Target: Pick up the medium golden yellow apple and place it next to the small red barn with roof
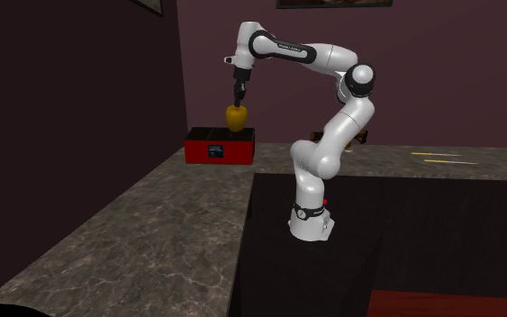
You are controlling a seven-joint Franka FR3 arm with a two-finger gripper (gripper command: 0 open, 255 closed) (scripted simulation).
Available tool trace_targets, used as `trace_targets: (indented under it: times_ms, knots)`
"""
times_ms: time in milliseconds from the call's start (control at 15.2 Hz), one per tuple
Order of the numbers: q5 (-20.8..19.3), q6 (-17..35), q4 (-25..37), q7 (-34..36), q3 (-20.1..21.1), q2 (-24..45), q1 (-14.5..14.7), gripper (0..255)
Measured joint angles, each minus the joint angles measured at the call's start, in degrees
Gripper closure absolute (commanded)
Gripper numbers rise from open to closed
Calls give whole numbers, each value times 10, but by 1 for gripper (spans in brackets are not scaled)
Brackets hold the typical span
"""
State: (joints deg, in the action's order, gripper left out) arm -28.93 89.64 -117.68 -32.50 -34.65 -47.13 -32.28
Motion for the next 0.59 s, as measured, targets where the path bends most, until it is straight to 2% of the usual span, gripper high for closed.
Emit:
trace_targets:
  times_ms: [594]
  knots:
    - [-32, 3, 95, -117, -123, 36, 24, 255]
